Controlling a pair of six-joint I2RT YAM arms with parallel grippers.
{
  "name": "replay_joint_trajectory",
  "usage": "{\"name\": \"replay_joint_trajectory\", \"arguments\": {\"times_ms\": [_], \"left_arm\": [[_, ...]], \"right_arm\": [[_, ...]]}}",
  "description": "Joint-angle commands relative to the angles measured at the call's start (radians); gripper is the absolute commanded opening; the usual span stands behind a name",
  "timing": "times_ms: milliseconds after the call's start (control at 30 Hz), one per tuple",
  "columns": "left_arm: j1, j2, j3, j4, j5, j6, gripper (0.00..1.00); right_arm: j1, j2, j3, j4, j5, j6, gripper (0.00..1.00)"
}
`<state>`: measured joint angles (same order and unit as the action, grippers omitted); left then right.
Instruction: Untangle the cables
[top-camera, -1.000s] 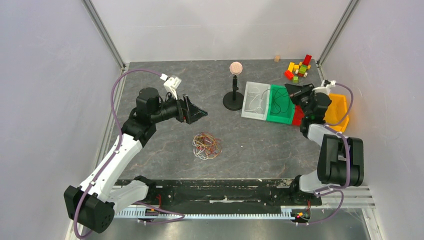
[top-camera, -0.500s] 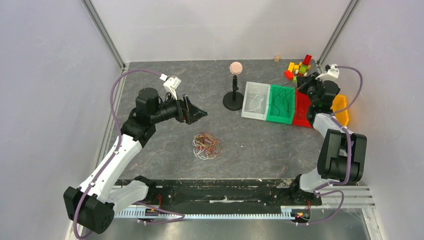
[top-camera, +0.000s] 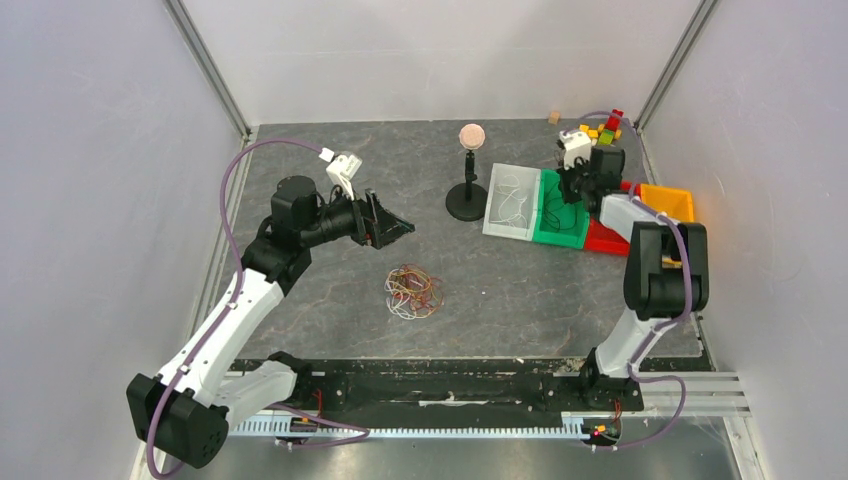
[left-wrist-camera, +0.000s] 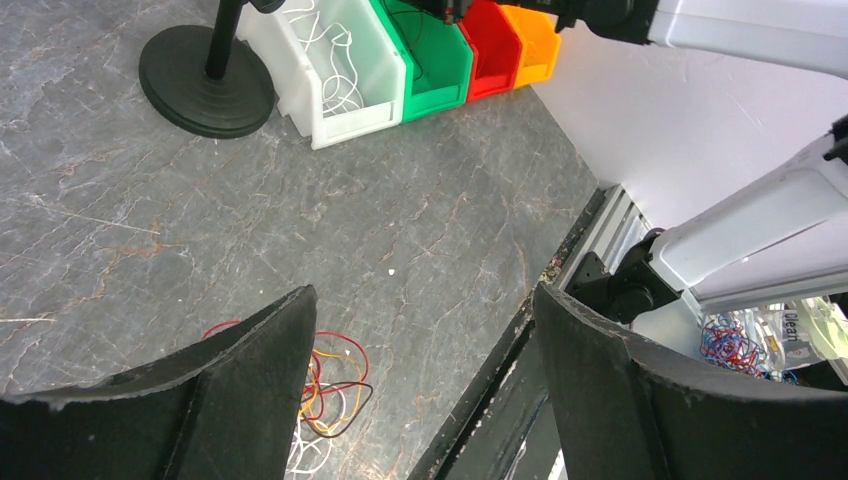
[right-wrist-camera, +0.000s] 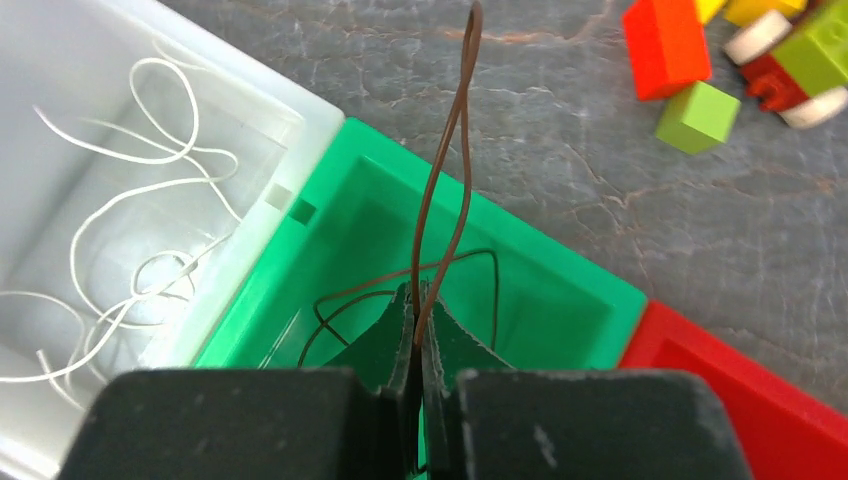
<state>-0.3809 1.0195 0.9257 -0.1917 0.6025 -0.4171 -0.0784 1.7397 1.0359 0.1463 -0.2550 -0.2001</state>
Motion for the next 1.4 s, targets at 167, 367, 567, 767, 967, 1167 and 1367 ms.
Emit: {"name": "replay_joint_trajectory", "arguments": {"times_ms": [167, 367, 567, 767, 967, 1167, 1367], "left_arm": [[0.008, -0.017, -0.001, 0.01, -0.007, 0.024, 0.86], [0.009, -0.025, -0.003, 0.0, -0.007, 0.035, 0.86], [0.012, -0.033, -0.014, 0.002, -0.006, 0.035, 0.86], [0.013, -0.042, -0.02, 0.006, -0.003, 0.032, 0.86], [0.013, -0.042, -0.022, 0.006, -0.001, 0.035, 0.86], [0.016, -0.028, -0.028, 0.022, 0.016, 0.024, 0.86], [0.015, -0.03, -0.028, 0.016, 0.013, 0.025, 0.86]], "right_arm": [[0.043, 0.187, 0.279, -0.447, 0.071, -0.226, 0.0], [0.034, 0.15, 0.232, -0.518, 0.063, -0.285, 0.0], [0.027, 0.057, 0.164, -0.525, -0.03, -0.323, 0.0], [0.026, 0.101, 0.224, -0.631, -0.033, -0.36, 0.0], [0.021, 0.157, 0.285, -0.711, -0.017, -0.35, 0.0], [0.022, 0.203, 0.331, -0.717, -0.014, -0.343, 0.0], [0.024, 0.247, 0.434, -0.727, -0.028, -0.3, 0.18]]}}
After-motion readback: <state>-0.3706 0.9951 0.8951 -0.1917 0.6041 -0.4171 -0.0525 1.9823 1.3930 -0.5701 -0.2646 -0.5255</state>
